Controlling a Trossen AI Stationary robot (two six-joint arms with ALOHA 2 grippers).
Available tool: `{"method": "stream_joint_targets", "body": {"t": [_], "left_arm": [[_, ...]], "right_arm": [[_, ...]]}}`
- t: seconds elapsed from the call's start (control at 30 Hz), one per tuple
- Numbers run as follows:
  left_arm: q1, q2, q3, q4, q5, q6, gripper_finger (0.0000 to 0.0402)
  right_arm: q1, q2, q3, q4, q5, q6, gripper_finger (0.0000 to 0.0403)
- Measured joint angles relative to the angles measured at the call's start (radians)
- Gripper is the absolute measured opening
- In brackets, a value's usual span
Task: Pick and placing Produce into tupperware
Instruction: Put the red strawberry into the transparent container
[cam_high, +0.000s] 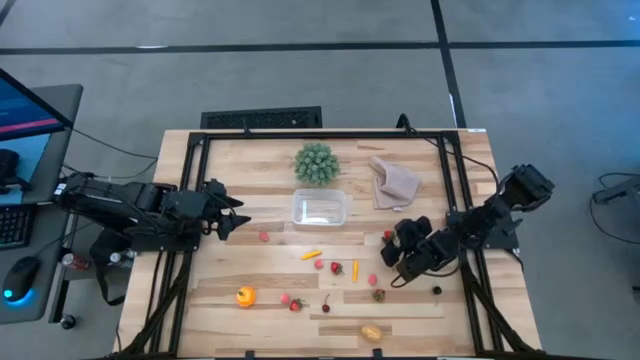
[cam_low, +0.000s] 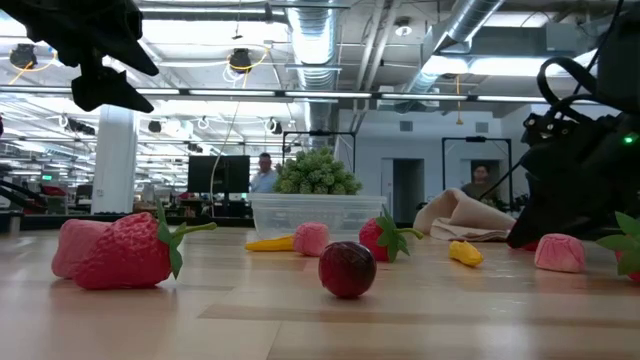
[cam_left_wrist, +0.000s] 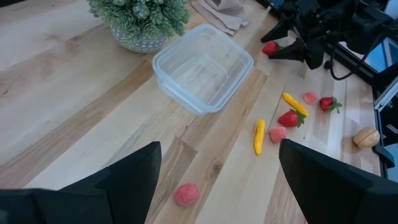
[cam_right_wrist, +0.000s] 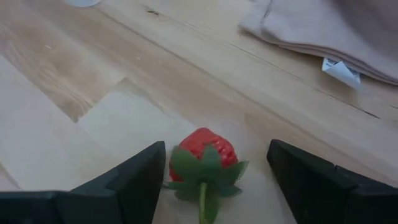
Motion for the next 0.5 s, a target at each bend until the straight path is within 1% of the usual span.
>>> {"method": "stream_joint_targets", "body": {"t": [0.3, 0.5], "left_arm": [[0.000, 0.000, 0.000, -0.001, -0.014, 0.003, 0.0316], [0.000, 0.000, 0.000, -0.001, -0.027, 0.007, 0.0316]], "right_arm": [[-0.002, -0.005, -0.003, -0.008, -0.004, 0.005, 0.0199], [-0.004, -0.019, -0.005, -0.014, -0.017, 0.008, 0.0161]]}}
